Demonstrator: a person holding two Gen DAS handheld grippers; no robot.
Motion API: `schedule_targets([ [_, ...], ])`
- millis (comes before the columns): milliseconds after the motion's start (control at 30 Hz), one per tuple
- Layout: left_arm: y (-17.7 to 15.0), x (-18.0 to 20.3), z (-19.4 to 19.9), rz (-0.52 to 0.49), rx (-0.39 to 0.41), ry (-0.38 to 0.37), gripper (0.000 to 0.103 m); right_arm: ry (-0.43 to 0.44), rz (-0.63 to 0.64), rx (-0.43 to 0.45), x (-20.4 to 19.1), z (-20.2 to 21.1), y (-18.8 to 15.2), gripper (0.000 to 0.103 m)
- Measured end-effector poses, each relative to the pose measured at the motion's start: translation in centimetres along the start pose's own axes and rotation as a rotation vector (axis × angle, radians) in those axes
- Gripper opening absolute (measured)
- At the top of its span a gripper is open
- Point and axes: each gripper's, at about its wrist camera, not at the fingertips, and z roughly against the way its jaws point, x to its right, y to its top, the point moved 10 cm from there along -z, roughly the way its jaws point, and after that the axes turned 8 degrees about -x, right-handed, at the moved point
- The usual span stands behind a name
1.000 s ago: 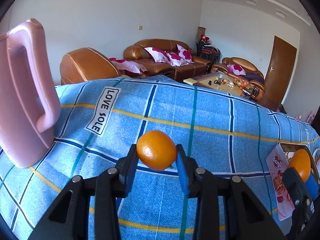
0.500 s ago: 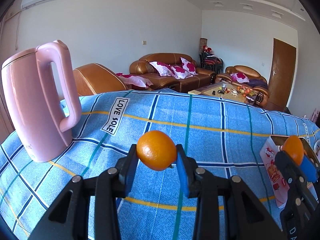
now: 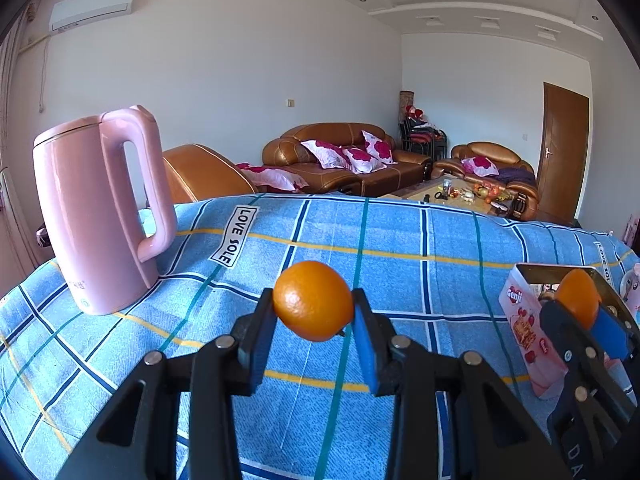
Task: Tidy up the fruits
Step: 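Lift both held oranges and carry them over the pink tin tray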
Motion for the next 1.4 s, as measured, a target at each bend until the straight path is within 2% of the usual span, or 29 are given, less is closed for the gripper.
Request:
schedule_targets([
  [333,-0.7,1.4,1.7,-0.019,0.025,0.006,0.038,-0.007,-0.005,0.003,1.3,1.3,-0.8,0.035],
  [633,-1.1,4.0,2.4,-0.049,0.024,-0.024,0.038,-0.015,-0.019,-0.004,3.4,1.8,-1.5,0.035],
  [1400,-2.1,12.5,3.4,-0.117,0.002,-0.129,0.038,-0.138,-0.055,0.015,13.1,2.7,-1.9,0.035],
])
